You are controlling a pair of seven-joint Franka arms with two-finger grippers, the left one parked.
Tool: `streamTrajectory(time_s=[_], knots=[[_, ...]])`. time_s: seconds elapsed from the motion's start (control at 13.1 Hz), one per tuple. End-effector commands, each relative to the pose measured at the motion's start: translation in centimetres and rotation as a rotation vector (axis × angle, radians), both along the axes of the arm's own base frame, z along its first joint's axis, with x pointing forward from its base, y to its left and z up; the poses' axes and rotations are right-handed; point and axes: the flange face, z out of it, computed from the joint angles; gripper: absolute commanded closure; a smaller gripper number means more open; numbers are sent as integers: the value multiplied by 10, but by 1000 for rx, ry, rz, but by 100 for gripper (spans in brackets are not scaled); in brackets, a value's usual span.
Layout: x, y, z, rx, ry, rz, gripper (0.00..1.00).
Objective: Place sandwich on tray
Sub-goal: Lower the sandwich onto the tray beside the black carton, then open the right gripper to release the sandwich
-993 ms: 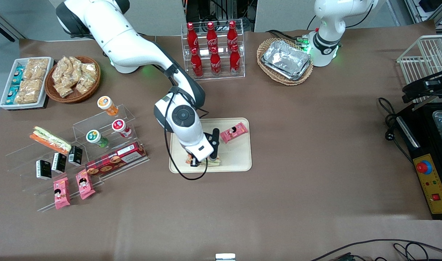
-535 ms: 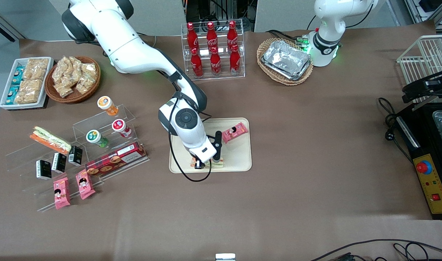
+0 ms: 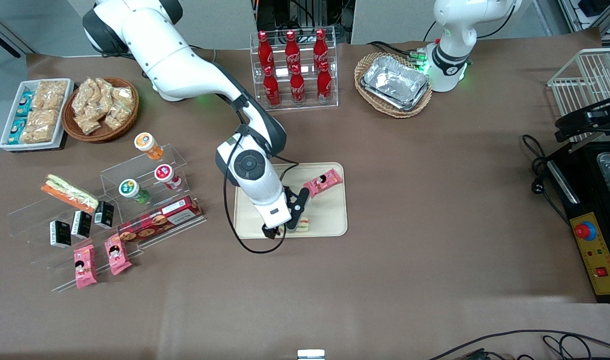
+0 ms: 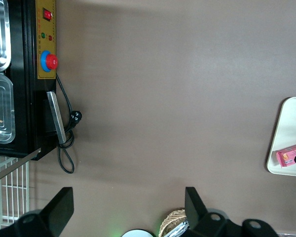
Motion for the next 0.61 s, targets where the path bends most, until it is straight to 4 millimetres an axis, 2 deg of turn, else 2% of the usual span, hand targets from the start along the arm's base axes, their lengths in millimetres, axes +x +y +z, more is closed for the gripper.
streamTrajectory(time_s=[0.0,0.23,0.46,0.53], knots=[[6,-23,60,-6,31,-64,0],[10,-61,114,-25,85,-120,0],[0,-106,172,-78,150,-171,0],[-1,-121,185,-94,166,-189,0]])
